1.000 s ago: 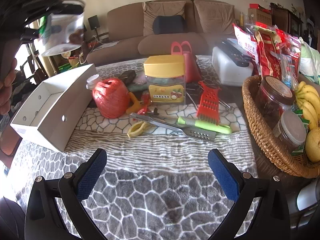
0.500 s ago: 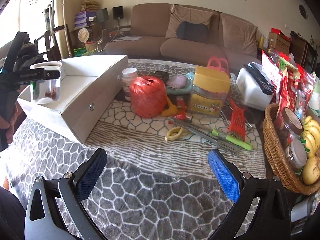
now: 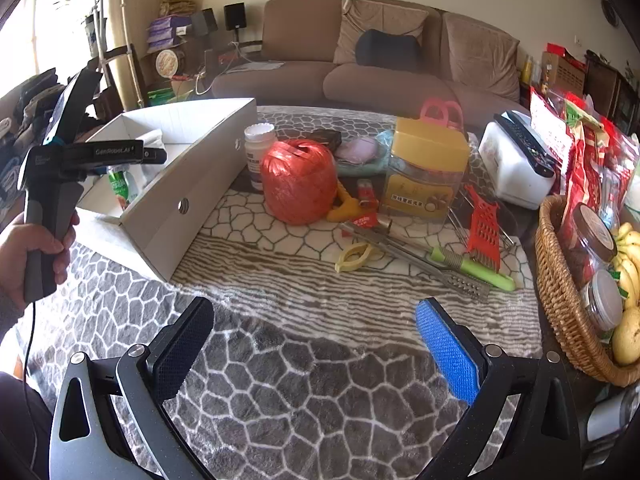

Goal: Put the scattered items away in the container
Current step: 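Carry the green-label jar into the white box and open the left gripper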

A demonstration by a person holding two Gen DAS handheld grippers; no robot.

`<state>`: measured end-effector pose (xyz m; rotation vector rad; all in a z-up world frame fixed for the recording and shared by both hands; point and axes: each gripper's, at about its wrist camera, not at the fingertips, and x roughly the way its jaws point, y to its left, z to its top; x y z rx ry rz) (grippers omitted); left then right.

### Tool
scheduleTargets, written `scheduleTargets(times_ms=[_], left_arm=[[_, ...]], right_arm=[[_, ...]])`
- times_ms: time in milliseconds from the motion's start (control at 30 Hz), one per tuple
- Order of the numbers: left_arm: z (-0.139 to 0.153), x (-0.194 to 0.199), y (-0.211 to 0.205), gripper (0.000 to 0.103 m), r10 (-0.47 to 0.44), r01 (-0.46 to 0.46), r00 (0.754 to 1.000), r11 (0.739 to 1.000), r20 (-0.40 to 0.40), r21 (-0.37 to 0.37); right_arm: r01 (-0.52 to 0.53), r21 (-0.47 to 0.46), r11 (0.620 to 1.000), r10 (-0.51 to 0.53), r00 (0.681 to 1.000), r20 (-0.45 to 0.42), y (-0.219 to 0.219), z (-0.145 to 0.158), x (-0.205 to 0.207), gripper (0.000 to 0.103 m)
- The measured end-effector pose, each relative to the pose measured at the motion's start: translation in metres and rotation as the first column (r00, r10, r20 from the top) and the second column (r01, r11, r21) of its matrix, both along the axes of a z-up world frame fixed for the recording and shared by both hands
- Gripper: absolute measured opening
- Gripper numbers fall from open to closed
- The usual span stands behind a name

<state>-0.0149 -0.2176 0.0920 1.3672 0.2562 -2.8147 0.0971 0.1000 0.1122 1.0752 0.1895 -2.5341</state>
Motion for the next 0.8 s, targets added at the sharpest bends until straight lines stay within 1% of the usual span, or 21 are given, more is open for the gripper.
scheduleTargets(times_ms=[100,167,233,333,367,433,533,667,800], left_arm=[[-0.005,0.003,0.001,0.083,-0.004,0.004,1.0,1.0,0.022,-0.006],[-0.007,0.005,-0.001,0.083,0.005,-0.005,1.0,1.0,0.029,-0.004],[-0.01,0.005,-0.005,0.083,0.012,-0.013,0.999,1.0,0.04,0.012],[-0.011,0.005,-0.009,0.083,0.016,-0.017,0.999,1.0,0.048,0.026],[-0.011,0.004,-0.011,0.083,0.016,-0.017,0.999,0.999,0.048,0.027],[-0.011,0.003,-0.012,0.083,0.015,-0.016,0.999,1.0,0.05,0.025],[-0.011,0.002,-0.014,0.083,0.007,-0.008,0.999,1.0,0.045,0.023],[-0.011,0.001,-0.015,0.083,-0.008,0.007,0.999,1.0,0.043,0.022],[-0.016,-0.002,-0.014,0.083,-0.034,0.033,0.998,0.999,0.059,0.018]], right_arm=[[0.003,-0.027,1.0,-0.003,1.0,0.008,0.0,0.001,-0.001,0.103],[-0.015,-0.051,0.999,0.015,1.0,0.001,-0.007,0.005,0.002,0.103],[-0.064,-0.091,0.994,0.063,0.998,-0.017,-0.019,0.013,0.008,0.103],[-0.167,-0.148,0.975,0.164,0.986,-0.03,-0.05,0.026,0.017,0.103],[-0.196,-0.146,0.97,0.193,0.981,-0.033,-0.063,0.031,0.018,0.103],[-0.237,-0.111,0.965,0.234,0.971,-0.044,-0.09,0.041,0.018,0.103],[-0.275,-0.11,0.955,0.269,0.961,-0.067,-0.121,0.058,0.016,0.103],[-0.302,-0.116,0.946,0.292,0.952,-0.095,-0.146,0.07,0.013,0.103],[-0.315,-0.111,0.943,0.305,0.948,-0.096,-0.161,0.069,0.01,0.103]])
